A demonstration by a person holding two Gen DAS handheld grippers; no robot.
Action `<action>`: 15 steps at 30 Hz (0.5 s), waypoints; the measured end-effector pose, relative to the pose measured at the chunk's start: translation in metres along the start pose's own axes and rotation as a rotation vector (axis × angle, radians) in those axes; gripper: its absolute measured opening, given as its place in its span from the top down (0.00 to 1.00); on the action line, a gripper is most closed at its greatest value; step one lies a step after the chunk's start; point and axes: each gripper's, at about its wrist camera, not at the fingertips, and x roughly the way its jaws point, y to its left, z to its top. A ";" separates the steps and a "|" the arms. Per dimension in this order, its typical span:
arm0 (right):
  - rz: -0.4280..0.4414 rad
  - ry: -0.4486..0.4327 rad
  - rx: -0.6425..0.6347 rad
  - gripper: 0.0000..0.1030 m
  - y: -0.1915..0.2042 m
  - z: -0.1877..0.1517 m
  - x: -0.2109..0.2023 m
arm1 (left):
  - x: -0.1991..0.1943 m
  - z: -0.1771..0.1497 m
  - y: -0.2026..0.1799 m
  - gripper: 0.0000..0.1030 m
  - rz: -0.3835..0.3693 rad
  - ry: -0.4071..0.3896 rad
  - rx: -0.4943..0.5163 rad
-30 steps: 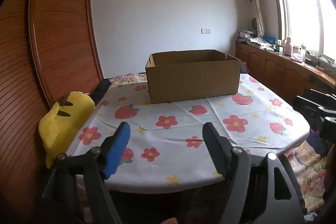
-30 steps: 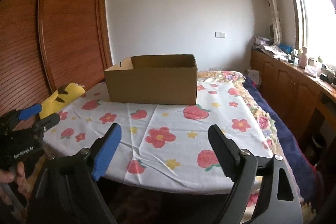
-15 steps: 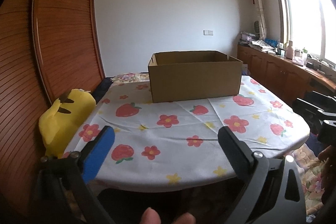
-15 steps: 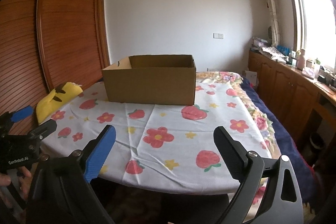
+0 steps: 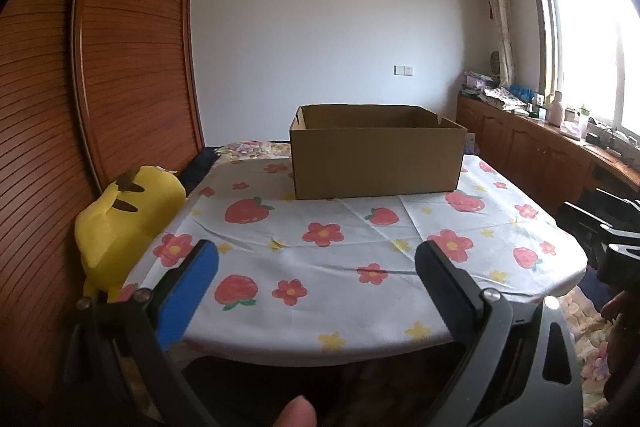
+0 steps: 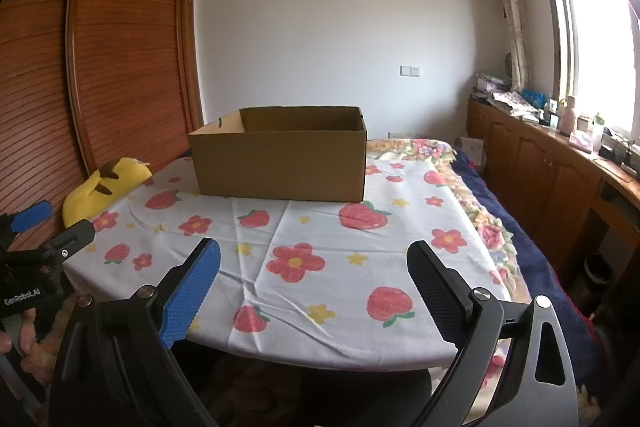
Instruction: Organize snacks
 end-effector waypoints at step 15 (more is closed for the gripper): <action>-0.013 -0.007 -0.002 0.07 0.000 0.000 -0.002 | 0.000 0.001 -0.003 0.03 -0.003 0.010 0.018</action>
